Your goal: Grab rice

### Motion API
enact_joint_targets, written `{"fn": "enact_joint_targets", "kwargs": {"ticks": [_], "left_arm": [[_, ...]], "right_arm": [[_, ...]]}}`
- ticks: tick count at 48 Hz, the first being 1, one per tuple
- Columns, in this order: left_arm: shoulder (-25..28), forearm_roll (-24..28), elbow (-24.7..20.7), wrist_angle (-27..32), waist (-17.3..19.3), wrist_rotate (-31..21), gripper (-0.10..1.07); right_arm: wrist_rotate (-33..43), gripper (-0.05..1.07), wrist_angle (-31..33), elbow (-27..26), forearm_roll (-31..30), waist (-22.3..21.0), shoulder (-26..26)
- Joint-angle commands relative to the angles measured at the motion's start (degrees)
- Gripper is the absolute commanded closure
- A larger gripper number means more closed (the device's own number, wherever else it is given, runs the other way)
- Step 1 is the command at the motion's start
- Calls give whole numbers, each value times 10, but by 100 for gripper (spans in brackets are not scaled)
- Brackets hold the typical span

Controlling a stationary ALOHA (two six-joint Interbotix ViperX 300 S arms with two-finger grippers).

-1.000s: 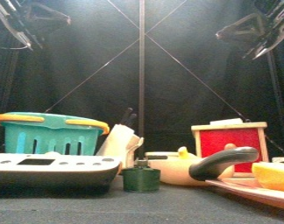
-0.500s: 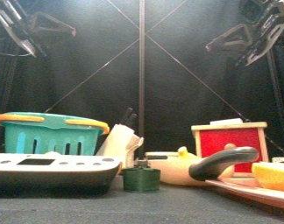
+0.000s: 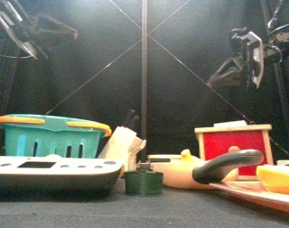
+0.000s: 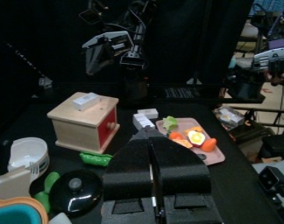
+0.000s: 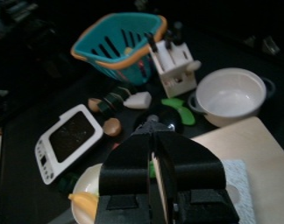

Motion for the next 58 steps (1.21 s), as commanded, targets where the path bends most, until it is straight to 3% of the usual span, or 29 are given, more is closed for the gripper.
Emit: {"fn": "enact_joint_targets", "kwargs": {"ticks": [1,10,20,28,39,58], "left_arm": [[4,0,-14,-6,-2,0,100],[5,0,-13,-6,-3,1,100],[5,0,-11,-6,-2,0,100],[5,0,-11,-6,-3,0,100],[4,0,-11,-6,-1,1,100],[5,0,-10,-6,1,1,100]], "right_arm": [[-1,94,75,-35,1,-34,-2],[-1,63,179,-75,-2,-77,9],[0,26,205,-77,-22,-91,13],[0,5,238,-87,-43,-98,29],[0,2,344,-135,-69,-120,58],[1,2,381,-132,-85,-122,90]]}}
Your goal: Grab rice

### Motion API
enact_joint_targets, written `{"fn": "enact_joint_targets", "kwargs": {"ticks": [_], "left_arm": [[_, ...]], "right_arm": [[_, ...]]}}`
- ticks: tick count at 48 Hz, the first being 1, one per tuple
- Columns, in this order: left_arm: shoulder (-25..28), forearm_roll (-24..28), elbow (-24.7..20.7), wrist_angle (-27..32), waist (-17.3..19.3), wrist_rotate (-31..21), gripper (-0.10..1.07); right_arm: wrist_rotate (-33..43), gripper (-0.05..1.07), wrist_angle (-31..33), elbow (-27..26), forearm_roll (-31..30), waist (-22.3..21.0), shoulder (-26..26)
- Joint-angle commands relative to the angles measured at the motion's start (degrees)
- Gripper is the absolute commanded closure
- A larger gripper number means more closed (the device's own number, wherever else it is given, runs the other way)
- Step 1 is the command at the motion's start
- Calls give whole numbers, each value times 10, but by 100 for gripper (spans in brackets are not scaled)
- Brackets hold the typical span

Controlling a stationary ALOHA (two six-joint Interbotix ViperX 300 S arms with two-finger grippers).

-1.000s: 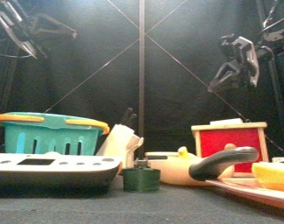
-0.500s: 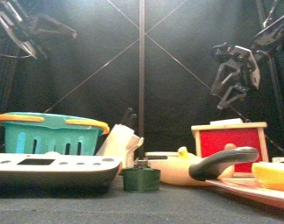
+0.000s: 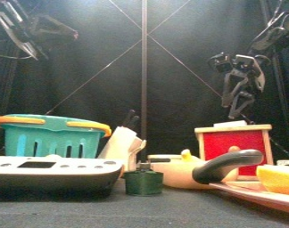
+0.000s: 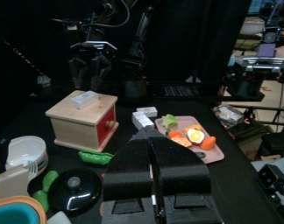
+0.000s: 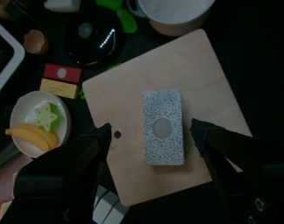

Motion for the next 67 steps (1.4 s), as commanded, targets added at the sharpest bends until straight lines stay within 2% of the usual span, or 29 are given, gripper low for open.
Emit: {"fn": "enact_joint_targets", "kwargs": {"ticks": [1,9,23,41,48,56,67], "left_arm": [[2,0,-10,-6,2,1,100],[2,0,-9,-5,3,1,100],[1,0,-2,-4,4,1,100],[1,0,1,-4,6,1,100],[2,0,0,-4,7,1,100],[2,0,1,-6,11,1,100],[1,0,1,-6,15,1,100]], "right_arm": [[-1,2,7,-12,-2,-2,6],[-2,2,6,-7,-12,4,29],[-2,5,-1,6,-27,6,37],[-3,28,-23,23,-31,7,49],[-3,34,-25,24,-31,7,52],[-2,35,-25,8,-21,8,45],[0,34,-31,-2,-3,35,35]]}}
